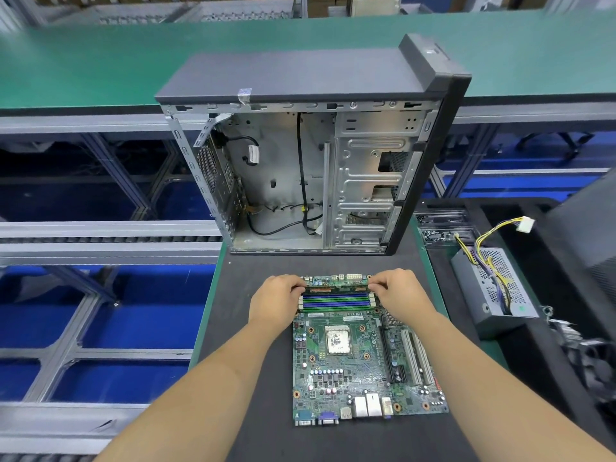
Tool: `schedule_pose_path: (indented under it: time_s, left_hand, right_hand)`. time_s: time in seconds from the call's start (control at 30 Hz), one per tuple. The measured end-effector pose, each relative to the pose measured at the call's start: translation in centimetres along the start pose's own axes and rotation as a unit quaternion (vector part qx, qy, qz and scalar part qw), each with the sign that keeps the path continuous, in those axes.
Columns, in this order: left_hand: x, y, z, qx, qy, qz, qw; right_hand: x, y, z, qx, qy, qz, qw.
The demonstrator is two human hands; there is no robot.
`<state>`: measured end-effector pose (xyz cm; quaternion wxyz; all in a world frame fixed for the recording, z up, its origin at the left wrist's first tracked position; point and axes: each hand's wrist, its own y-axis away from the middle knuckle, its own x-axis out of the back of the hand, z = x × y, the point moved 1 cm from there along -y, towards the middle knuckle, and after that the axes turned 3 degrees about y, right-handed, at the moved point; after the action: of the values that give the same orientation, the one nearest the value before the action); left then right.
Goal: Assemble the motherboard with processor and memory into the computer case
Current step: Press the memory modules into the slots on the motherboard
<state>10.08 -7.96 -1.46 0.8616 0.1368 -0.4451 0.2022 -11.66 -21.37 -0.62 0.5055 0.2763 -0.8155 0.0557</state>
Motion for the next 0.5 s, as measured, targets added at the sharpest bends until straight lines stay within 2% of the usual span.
schedule_pose_path:
  time_s: [0.5]
  left_hand:
    - [-0.24,-0.07,-0.05,0.007,0.002,0.008,1.0]
  right_hand:
    - [-0.28,-0.05,0.04,0.006,0.003,0.018,1.0]
